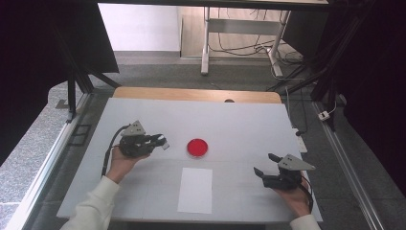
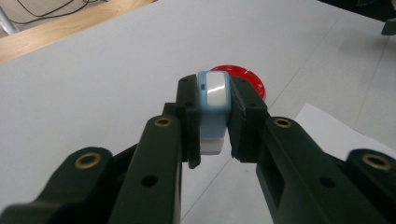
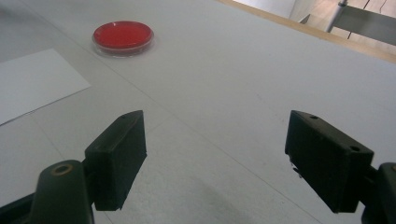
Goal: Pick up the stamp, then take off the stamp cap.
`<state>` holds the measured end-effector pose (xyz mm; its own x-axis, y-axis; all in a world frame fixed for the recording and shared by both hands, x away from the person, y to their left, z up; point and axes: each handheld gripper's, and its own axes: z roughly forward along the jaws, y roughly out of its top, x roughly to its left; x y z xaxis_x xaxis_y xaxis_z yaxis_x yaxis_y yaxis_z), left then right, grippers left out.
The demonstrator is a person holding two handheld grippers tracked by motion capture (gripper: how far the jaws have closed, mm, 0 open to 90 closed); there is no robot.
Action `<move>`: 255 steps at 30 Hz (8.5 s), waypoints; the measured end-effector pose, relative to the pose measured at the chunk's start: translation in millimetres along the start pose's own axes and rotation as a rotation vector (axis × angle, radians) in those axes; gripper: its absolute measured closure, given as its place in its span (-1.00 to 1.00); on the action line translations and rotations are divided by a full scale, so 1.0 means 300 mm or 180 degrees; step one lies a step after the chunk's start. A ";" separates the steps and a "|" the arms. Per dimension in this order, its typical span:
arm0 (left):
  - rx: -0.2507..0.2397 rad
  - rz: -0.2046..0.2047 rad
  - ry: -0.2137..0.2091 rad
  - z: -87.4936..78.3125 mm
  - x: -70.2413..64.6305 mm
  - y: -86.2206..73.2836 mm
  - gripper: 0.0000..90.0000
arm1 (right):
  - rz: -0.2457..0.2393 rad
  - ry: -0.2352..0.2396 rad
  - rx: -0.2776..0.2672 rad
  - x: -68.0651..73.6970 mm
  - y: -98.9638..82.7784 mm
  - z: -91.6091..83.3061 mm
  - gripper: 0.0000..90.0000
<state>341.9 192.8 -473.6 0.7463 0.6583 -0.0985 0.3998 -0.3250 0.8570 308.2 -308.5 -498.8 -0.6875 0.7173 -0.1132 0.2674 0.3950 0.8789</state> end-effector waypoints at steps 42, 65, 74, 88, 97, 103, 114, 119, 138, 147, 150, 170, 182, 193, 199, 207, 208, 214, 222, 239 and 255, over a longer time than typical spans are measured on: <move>-0.0197 -0.0040 -0.0585 0.041 -0.132 0.088 0.67 | -0.0039 -0.0029 0.0038 0.006 -0.001 0.003 -0.55; -0.0150 0.0035 -0.0787 0.109 -0.213 0.113 0.67 | -0.0053 -0.0021 0.0047 0.008 -0.002 0.006 -0.55; -0.0146 0.0041 -0.0813 0.118 -0.221 0.116 0.67 | -0.0047 -0.0026 0.0065 0.009 -0.003 0.005 -0.55; -0.0156 0.0034 -0.0799 0.123 -0.221 0.117 0.67 | -0.0068 -0.0038 0.0041 0.011 -0.002 0.003 -0.55; -0.0151 0.0023 -0.0801 0.136 -0.218 0.120 0.67 | -0.0042 -0.0054 -0.0006 0.018 0.001 -0.010 -0.54; -0.0182 0.0017 -0.0794 0.136 -0.220 0.124 0.67 | -0.0032 -0.0039 -0.0038 0.030 0.007 -0.010 -0.53; -0.0197 0.0010 -0.0773 0.137 -0.218 0.125 0.67 | -0.0044 -0.0041 -0.0087 0.062 0.023 0.005 -0.52; -0.0191 -0.0003 -0.0772 0.141 -0.217 0.124 0.67 | -0.0011 -0.0063 -0.0117 0.076 0.028 0.013 -0.52; -0.0195 -0.0007 -0.0767 0.146 -0.216 0.124 0.67 | -0.0043 0.0100 -0.0102 0.171 0.067 0.069 -0.48; -0.0203 -0.0003 -0.0769 0.146 -0.219 0.124 0.67 | -0.0069 0.0103 -0.0111 0.200 0.076 0.095 -0.48; -0.0196 -0.0013 -0.0763 0.149 -0.217 0.123 0.67 | -0.0081 0.0115 -0.0101 0.207 0.077 0.102 -0.48; -0.0169 -0.0006 -0.0778 0.162 -0.225 0.121 0.67 | -0.0128 0.0180 -0.0143 0.266 0.101 0.151 -0.47; -0.0151 0.0016 -0.0782 0.166 -0.228 0.120 0.67 | -0.0302 0.0209 -0.0149 0.341 0.113 0.202 -0.45; -0.0130 0.0013 -0.0790 0.175 -0.232 0.117 0.67 | -0.0454 0.0237 -0.0111 0.397 0.123 0.240 -0.43; -0.0136 0.0006 -0.0792 0.173 -0.233 0.118 0.67 | -0.0486 0.0239 -0.0106 0.412 0.130 0.253 -0.43; -0.0120 0.0004 -0.0792 0.180 -0.233 0.115 0.67 | -0.0528 0.0229 -0.0132 0.435 0.143 0.271 -0.41; -0.0118 0.0006 -0.0791 0.181 -0.233 0.114 0.67 | -0.0527 0.0225 -0.0137 0.438 0.145 0.273 -0.40; -0.0117 0.0006 -0.0796 0.184 -0.237 0.113 0.67 | -0.0532 0.0208 -0.0152 0.449 0.155 0.288 -0.37; -0.0104 0.0010 -0.0805 0.191 -0.240 0.110 0.67 | -0.0500 0.0177 -0.0162 0.458 0.168 0.312 -0.28; -0.0103 0.0010 -0.0805 0.197 -0.245 0.108 0.67 | -0.0470 0.0167 -0.0219 0.472 0.190 0.331 0.00; -0.0111 0.0012 -0.0804 0.197 -0.245 0.107 0.67 | -0.0477 0.0130 -0.0219 0.483 0.203 0.344 0.27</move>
<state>331.4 93.7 -468.8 0.8587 0.4653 -0.2147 0.3815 -0.3008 0.8741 294.6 -121.2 -509.6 -0.7436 0.6287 -0.2277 0.1137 0.4545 0.8835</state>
